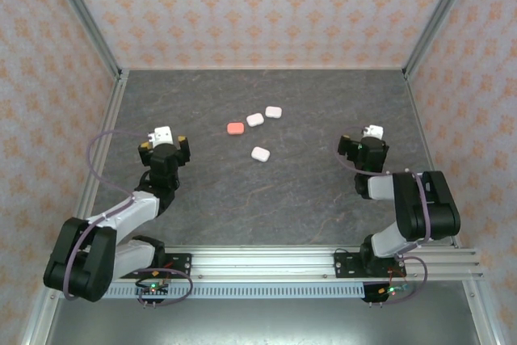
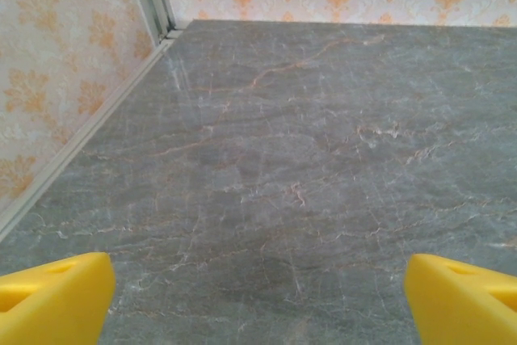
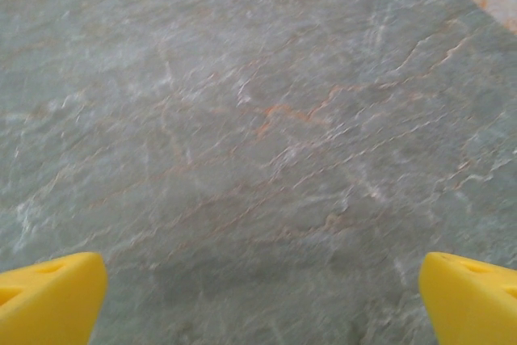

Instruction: Insert the wireless bluetooth earbuds into the charging case

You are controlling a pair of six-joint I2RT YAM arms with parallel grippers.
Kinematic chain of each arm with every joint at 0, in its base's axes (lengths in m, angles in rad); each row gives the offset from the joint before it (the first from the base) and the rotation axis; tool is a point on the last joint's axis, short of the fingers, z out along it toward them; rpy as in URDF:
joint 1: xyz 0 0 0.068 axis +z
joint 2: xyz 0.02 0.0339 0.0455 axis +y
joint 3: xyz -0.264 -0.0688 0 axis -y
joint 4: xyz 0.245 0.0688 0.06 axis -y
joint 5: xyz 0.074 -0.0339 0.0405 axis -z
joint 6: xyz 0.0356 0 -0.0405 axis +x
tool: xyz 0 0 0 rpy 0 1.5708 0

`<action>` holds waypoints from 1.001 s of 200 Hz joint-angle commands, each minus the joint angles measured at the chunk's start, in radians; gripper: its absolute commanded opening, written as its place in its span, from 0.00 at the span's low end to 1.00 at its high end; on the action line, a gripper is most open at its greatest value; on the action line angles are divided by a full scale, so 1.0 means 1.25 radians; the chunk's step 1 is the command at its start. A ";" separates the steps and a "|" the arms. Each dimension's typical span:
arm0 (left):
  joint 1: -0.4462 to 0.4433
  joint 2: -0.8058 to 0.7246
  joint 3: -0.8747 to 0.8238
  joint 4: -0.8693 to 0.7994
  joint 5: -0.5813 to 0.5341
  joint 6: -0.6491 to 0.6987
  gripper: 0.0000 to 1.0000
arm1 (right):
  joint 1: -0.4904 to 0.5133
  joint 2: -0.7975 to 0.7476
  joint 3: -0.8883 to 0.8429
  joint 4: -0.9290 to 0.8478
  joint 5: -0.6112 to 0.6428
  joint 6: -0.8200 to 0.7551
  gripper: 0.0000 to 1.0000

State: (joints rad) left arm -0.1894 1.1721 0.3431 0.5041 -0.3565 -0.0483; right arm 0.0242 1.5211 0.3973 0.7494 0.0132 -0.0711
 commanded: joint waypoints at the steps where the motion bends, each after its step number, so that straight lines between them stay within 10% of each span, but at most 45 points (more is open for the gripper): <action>1: 0.015 0.047 -0.015 0.113 0.064 0.029 0.92 | -0.011 0.001 0.020 0.014 -0.024 0.020 0.99; 91: 0.088 0.260 -0.020 0.361 0.159 0.062 1.00 | -0.010 -0.001 0.020 0.013 -0.023 0.018 0.99; 119: 0.113 0.256 0.071 0.173 0.198 0.043 1.00 | -0.011 -0.001 0.019 0.014 -0.023 0.017 0.99; 200: 0.114 0.260 0.064 0.196 0.200 0.045 1.00 | 0.002 -0.001 0.021 0.012 -0.003 0.011 0.99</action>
State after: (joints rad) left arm -0.0517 1.5017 0.4099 0.7513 -0.1108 0.0235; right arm 0.0219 1.5211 0.4080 0.7494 -0.0044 -0.0643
